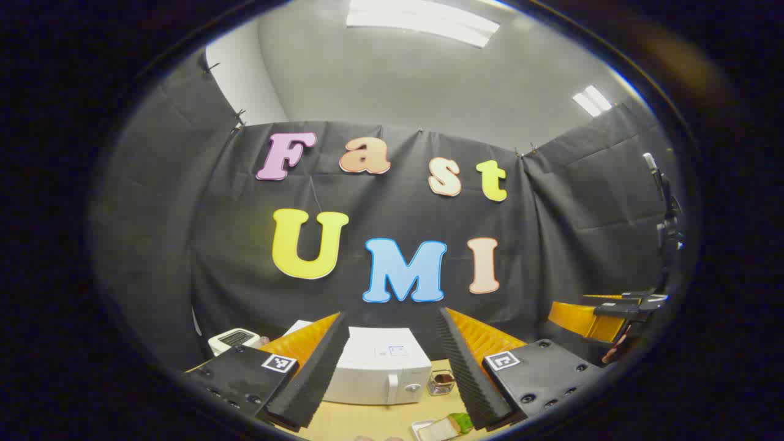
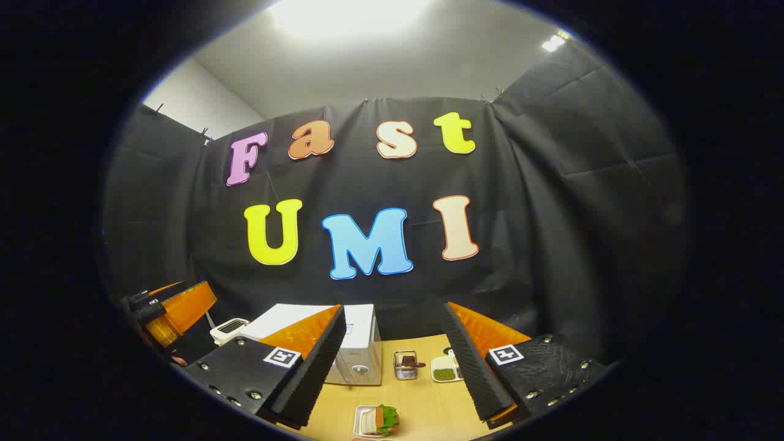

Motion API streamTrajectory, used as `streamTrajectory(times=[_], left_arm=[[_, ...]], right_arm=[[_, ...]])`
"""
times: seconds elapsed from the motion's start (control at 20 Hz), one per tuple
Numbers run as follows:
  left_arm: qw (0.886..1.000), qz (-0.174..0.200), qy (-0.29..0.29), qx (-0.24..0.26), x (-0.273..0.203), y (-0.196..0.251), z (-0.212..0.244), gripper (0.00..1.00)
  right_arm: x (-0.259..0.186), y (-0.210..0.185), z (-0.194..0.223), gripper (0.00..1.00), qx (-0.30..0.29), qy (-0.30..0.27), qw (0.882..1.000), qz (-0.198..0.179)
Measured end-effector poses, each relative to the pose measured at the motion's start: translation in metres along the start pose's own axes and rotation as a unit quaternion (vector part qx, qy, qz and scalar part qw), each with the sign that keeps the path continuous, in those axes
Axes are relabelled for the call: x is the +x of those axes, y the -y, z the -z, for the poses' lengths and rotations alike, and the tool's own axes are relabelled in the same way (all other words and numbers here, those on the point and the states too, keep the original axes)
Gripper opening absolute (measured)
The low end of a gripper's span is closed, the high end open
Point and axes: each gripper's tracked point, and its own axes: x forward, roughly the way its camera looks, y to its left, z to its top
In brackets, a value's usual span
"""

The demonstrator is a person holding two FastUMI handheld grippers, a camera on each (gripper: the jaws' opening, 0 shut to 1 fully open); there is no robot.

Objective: Open the microwave oven with the left hand, put the food in, and close the microwave oven.

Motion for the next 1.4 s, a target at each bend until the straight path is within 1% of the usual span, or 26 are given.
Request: streamTrajectory(times=[0.1,0.15,0.25,0.3,0.35,0.45,0.55,0.6,0.7,0.75,0.85,0.9,1.0,1.1,1.2,1.3,1.4], left_arm=[[1.0,0.005,0.009,0.009,0.0,0.0,-0.005,0.95],[1.0,0.007,0.015,0.019,0.002,0.001,-0.01,0.98],[1.0,0.015,0.014,0.024,0.006,0.004,-0.011,0.96],[0.999,0.016,0.016,0.024,0.007,0.006,-0.012,0.97],[0.999,0.006,0.022,0.023,0.007,0.002,-0.016,0.94],[0.999,-0.013,0.029,0.011,0.007,0.0,-0.017,0.94],[1.0,-0.017,0.021,0.001,0.008,0.007,-0.009,0.94],[1.0,-0.02,0.019,0.003,0.007,0.009,-0.007,0.96],[0.999,-0.034,0.031,0.016,0.004,0.007,-0.009,0.94],[0.999,-0.039,0.032,0.016,0.005,0.008,-0.005,0.94],[0.999,-0.035,0.024,0.008,0.006,0.02,0.005,0.94],[0.999,-0.033,0.022,0.01,0.006,0.024,0.009,0.97],[0.999,-0.035,0.019,0.023,0.007,0.025,0.015,0.96],[0.999,-0.029,0.011,0.035,0.01,0.03,0.028,0.96],[0.999,-0.027,0.005,0.034,0.014,0.031,0.039,0.94],[1.0,-0.02,-0.005,0.021,0.019,0.031,0.055,0.98],[1.0,-0.011,-0.005,0.022,0.028,0.029,0.071,0.94]], right_arm=[[0.002,0.001,0.0,0.96,-0.005,0.004,1.0,0.003],[0.006,0.003,-0.003,0.96,-0.011,0.006,1.0,0.005],[0.007,0.004,-0.003,0.96,-0.017,0.005,1.0,0.008],[0.006,0.002,-0.007,0.96,-0.016,0.01,1.0,0.002],[0.006,0.003,-0.009,0.96,-0.02,0.017,1.0,0.004],[0.009,0.005,-0.004,0.96,-0.03,0.017,0.999,0.001],[0.009,0.004,0.004,0.96,-0.039,0.007,0.999,-0.009],[0.011,0.007,0.003,0.96,-0.046,0.008,0.999,-0.007],[0.011,0.008,0.001,0.96,-0.049,0.022,0.999,-0.012],[0.013,0.008,0.001,0.96,-0.048,0.025,0.998,-0.012],[0.017,0.003,0.005,0.96,-0.041,0.021,0.999,-0.024],[0.019,0.003,0.004,0.96,-0.037,0.024,0.999,-0.027],[0.023,0.005,0.004,0.96,-0.037,0.028,0.998,-0.034],[0.023,0.002,0.01,0.96,-0.033,0.025,0.998,-0.049],[0.026,0.006,0.008,0.96,-0.032,0.031,0.998,-0.044],[0.026,0.007,0.01,0.96,-0.026,0.031,0.999,-0.032],[0.024,0.005,0.015,0.96,-0.021,0.023,0.999,-0.023]])
